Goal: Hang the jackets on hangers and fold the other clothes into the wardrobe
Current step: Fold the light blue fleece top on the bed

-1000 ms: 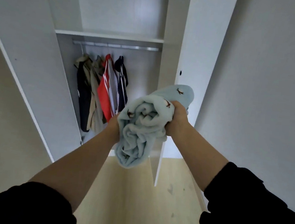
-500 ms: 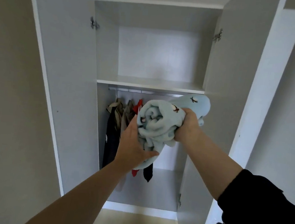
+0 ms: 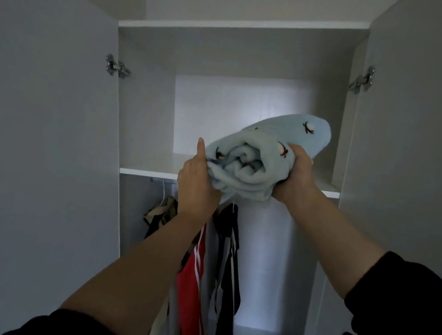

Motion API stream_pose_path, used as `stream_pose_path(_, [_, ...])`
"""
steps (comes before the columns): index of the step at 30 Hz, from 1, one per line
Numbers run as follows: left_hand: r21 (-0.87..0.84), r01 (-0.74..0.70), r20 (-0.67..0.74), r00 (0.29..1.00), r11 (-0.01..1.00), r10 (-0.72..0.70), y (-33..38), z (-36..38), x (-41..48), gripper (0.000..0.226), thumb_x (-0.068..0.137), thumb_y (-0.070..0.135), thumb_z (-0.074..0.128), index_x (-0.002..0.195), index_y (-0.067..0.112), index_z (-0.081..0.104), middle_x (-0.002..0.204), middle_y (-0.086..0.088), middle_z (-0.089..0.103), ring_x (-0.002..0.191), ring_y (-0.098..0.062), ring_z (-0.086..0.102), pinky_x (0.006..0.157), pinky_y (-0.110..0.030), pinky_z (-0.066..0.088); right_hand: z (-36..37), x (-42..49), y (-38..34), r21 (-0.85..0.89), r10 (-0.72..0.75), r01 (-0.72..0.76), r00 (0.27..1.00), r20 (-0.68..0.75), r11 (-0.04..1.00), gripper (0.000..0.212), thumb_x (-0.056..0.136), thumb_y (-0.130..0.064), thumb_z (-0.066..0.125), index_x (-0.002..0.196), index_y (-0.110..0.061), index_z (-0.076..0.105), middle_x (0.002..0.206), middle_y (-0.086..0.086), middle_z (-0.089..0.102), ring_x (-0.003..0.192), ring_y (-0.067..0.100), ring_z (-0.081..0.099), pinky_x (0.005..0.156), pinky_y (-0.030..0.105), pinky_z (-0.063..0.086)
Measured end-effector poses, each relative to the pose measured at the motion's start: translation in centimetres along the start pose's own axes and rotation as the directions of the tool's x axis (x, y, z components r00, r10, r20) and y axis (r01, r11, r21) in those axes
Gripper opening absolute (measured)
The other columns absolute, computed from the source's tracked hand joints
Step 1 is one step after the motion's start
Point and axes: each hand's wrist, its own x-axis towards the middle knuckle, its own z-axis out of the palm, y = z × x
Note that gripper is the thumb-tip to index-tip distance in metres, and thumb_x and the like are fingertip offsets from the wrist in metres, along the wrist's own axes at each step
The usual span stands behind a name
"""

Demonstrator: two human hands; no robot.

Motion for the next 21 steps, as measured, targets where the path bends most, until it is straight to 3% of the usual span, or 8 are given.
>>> stream_pose_path(4, [0.274, -0.151, -0.063, 0.983, 0.95, 0.174, -3.6, 2.7, 5.9, 0.063, 0.077, 0.022, 0.063, 0.136, 0.013, 0.043, 0.101, -0.001, 0.062, 0.092, -0.024, 0.057, 0.079, -0.032, 0.047, -0.8, 6.8, 0.5, 0.012, 0.019, -0.02, 0.994, 0.104, 1.0, 0.022, 0.09, -0.023, 0.052, 0.103, -0.012, 0.066, 0.085, 0.005, 0.071, 0.072, 0.021, 0.068, 0.067, 0.032, 0.056])
stream_pose_path(7, [0.364, -0.285, -0.06, 0.943, 0.887, 0.327, -7.2, 3.7, 8.9, 0.049, 0.075, 0.014, 0.055, 0.124, 0.009, 0.054, 0.092, -0.007, 0.06, 0.085, -0.029, 0.054, 0.07, -0.031, 0.035, -1.4, 12.2, 2.3, -0.02, 0.055, -0.053, 0.994, 0.1, 0.998, 0.029, 0.089, -0.023, 0.054, 0.114, -0.013, 0.063, 0.094, 0.005, 0.07, 0.082, 0.022, 0.067, 0.074, 0.033, 0.057])
stream_pose_path(10, [0.372, -0.367, -0.056, 0.908, 0.853, 0.415, -11.0, 4.7, 12.0, 0.042, 0.075, 0.028, 0.04, 0.107, 0.005, 0.057, 0.082, -0.012, 0.058, 0.074, -0.034, 0.053, 0.063, -0.038, 0.041, -1.4, 18.0, 5.0, -0.03, 0.063, -0.061, 0.995, 0.074, 0.998, 0.042, 0.086, -0.024, 0.059, 0.126, -0.014, 0.061, 0.106, 0.005, 0.068, 0.093, 0.023, 0.066, 0.085, 0.035, 0.055])
stream_pose_path(12, [0.403, -0.404, -0.053, 0.885, 0.821, 0.462, -14.1, 5.6, 14.7, 0.035, 0.072, 0.022, 0.048, 0.101, 0.004, 0.057, 0.078, -0.012, 0.057, 0.07, -0.035, 0.054, 0.061, -0.037, 0.039, -0.8, 21.9, 6.8, -0.027, 0.073, -0.071, 0.994, 0.081, 0.997, 0.045, 0.085, -0.025, 0.06, 0.128, -0.015, 0.06, 0.11, 0.005, 0.068, 0.096, 0.023, 0.065, 0.088, 0.036, 0.054])
stream_pose_path(16, [0.55, -0.463, -0.038, 0.818, 0.695, 0.574, -20.2, 7.2, 21.3, 0.035, 0.074, 0.017, 0.052, 0.108, 0.01, 0.05, 0.08, -0.009, 0.054, 0.073, -0.03, 0.049, 0.065, -0.033, 0.028, 1.6, 29.9, 8.7, -0.07, 0.03, -0.018, 0.985, 0.169, 0.997, 0.034, 0.09, -0.025, 0.055, 0.121, -0.013, 0.061, 0.109, 0.006, 0.066, 0.099, 0.023, 0.063, 0.093, 0.036, 0.051])
stream_pose_path(19, [0.576, -0.571, 0.079, 0.751, 0.585, 0.655, -23.6, 8.5, 25.3, 0.054, 0.057, 0.01, 0.07, 0.105, 0.01, 0.047, 0.078, -0.013, 0.055, 0.072, -0.029, 0.044, 0.058, -0.032, 0.032, 1.8, 35.8, 9.1, -0.302, 0.014, 0.048, 0.979, 0.201, 0.952, 0.033, 0.096, -0.03, 0.052, 0.119, -0.008, 0.057, 0.105, 0.009, 0.066, 0.094, 0.022, 0.064, 0.081, 0.033, 0.055])
stream_pose_path(20, [0.571, -0.619, 0.191, 0.739, 0.539, 0.646, -24.6, 9.1, 25.8, 0.059, 0.052, 0.007, 0.074, 0.106, 0.009, 0.048, 0.077, -0.014, 0.055, 0.069, -0.03, 0.049, 0.054, -0.031, 0.035, 1.2, 37.4, 9.2, -0.455, 0.034, 0.03, 0.991, 0.131, 0.89, 0.038, 0.095, -0.035, 0.054, 0.119, -0.007, 0.057, 0.106, 0.01, 0.066, 0.091, 0.023, 0.065, 0.074, 0.032, 0.055])
stream_pose_path(21, [0.553, -0.663, 0.335, 0.731, 0.504, 0.594, -25.6, 9.8, 25.9, 0.062, 0.053, 0.008, 0.077, 0.109, 0.009, 0.051, 0.082, -0.014, 0.056, 0.07, -0.032, 0.053, 0.052, -0.031, 0.037, 0.3, 38.7, 9.4, -0.648, 0.025, -0.018, 1.0, 0.002, 0.761, 0.045, 0.093, -0.041, 0.057, 0.121, -0.005, 0.056, 0.107, 0.012, 0.064, 0.086, 0.023, 0.065, 0.069, 0.032, 0.054])
